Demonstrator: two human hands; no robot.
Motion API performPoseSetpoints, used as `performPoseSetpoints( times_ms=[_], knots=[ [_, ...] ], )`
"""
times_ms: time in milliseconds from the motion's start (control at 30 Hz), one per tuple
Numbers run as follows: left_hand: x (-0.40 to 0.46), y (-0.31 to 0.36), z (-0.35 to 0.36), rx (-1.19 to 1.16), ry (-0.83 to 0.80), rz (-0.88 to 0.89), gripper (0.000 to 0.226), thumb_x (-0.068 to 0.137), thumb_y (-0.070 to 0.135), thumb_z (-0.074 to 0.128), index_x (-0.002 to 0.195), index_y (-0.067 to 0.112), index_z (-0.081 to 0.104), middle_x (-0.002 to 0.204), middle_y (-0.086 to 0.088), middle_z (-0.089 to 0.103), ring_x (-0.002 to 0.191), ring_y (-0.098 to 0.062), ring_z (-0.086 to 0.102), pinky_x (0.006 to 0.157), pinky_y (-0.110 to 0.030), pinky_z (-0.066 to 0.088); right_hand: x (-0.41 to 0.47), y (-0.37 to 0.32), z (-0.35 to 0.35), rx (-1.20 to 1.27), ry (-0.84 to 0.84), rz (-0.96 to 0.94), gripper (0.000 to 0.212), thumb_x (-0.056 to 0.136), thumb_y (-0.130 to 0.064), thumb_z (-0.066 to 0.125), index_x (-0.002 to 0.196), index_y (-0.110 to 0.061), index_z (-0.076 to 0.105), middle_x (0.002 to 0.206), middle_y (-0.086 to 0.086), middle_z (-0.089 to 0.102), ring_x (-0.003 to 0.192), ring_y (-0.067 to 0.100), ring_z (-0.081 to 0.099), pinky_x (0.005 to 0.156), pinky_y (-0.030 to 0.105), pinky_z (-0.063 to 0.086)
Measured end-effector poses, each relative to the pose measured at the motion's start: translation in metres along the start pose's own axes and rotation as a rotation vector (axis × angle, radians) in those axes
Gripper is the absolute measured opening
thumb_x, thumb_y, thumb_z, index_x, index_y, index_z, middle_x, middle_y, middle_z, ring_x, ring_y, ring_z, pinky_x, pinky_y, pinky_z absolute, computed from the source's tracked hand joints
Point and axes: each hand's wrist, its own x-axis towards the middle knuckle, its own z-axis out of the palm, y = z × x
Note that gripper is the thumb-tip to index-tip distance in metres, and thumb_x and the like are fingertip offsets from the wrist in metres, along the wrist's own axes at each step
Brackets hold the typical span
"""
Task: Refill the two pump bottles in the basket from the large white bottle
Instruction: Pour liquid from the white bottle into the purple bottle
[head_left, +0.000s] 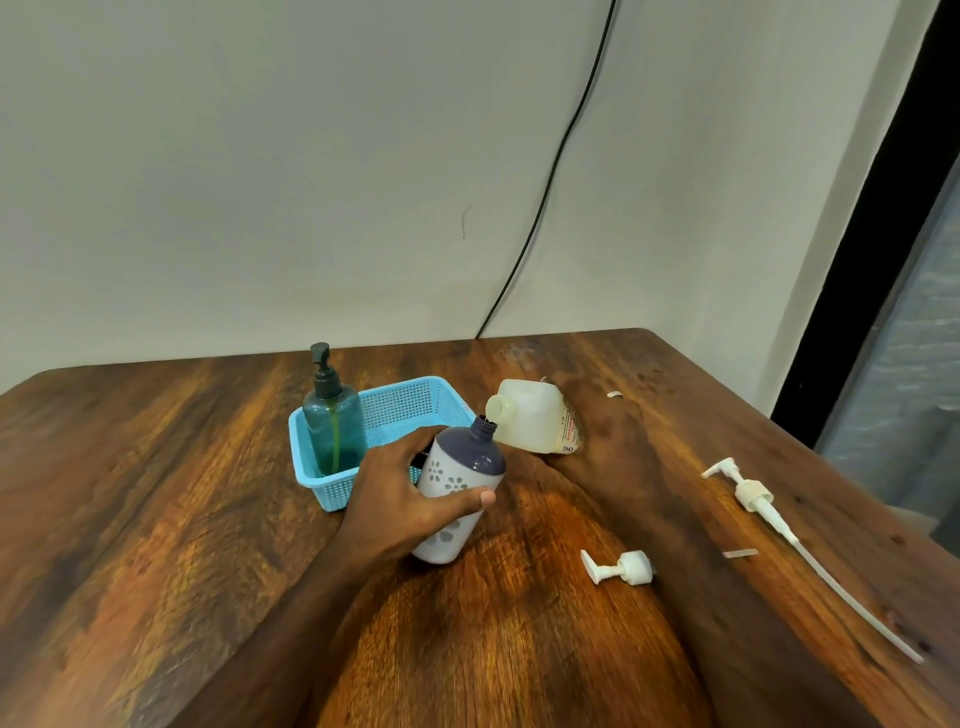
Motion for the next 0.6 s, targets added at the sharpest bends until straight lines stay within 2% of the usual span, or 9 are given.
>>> performPoseSetpoints(
  times_ms=[133,233,433,600],
  knots=[
    [-0.0008,-0.0019,0.0005,-0.018,-0.012,-0.002,0.067,0.060,0.071,0.080,0.117,0.040,0.064,0.107,0.025,0.069,0.098,0.004,0.065,0.081,-0.031,0.059,0.0001,0.0032,0.0022,0.011,0.010,-0.019,0.068,0.080,-0.045,0.079,0.139,-0.030,0.048,0.132,0.004,0.059,0.113,0.019,0.057,0.096,0.031,0.043],
    [-0.0016,-0.0017,-0.0003,-0.029,-0.011,0.000,0.065,0.059,0.072,0.080,0.115,0.043,0.062,0.107,0.026,0.069,0.099,0.004,0.065,0.081,-0.031,0.060,0.0003,0.0039,0.0042,0.003,0.032,-0.027,0.068,0.078,-0.044,0.080,0.137,-0.029,0.050,0.131,0.004,0.060,0.112,0.019,0.057,0.094,0.029,0.042],
    [-0.0027,0.0017,-0.0026,-0.026,-0.008,0.035,0.058,0.059,0.069,0.081,0.110,0.053,0.058,0.105,0.034,0.065,0.102,0.006,0.064,0.080,-0.022,0.057,0.0013,0.0075,0.0071,-0.001,0.064,-0.062,0.068,0.075,-0.048,0.078,0.135,-0.029,0.052,0.127,0.005,0.062,0.106,0.015,0.055,0.092,0.030,0.044],
    [-0.0033,0.0007,-0.0041,-0.034,-0.014,0.042,0.062,0.059,0.070,0.080,0.114,0.049,0.059,0.109,0.030,0.067,0.103,0.004,0.064,0.082,-0.028,0.058,-0.0003,0.0064,0.0071,-0.016,0.106,-0.102,0.069,0.073,-0.044,0.085,0.133,-0.030,0.053,0.124,0.003,0.064,0.103,0.008,0.048,0.090,0.033,0.048]
  ],
)
